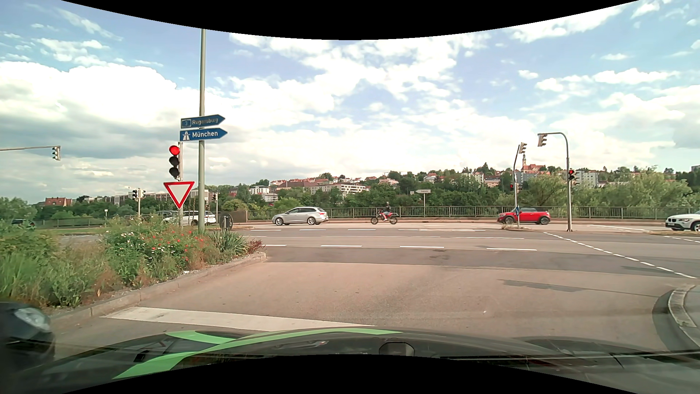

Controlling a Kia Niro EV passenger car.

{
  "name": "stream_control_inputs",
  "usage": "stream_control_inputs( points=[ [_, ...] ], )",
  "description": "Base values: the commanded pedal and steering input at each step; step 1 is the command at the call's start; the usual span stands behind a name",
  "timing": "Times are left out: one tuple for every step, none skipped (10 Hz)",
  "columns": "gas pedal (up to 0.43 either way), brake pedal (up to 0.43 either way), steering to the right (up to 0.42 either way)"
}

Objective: Follow the waypoints while adhering to traffic rules and regulations

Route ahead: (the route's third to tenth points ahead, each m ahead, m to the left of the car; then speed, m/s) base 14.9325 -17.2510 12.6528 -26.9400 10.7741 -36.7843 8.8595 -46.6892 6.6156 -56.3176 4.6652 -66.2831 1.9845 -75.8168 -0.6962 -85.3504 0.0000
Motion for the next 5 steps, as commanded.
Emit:
stream_control_inputs(
  points=[
    [0.000,0.579,0.259],
    [0.000,0.579,0.259],
    [0.000,0.579,0.259],
    [0.000,0.579,0.259],
    [0.000,0.579,0.259]
  ],
)
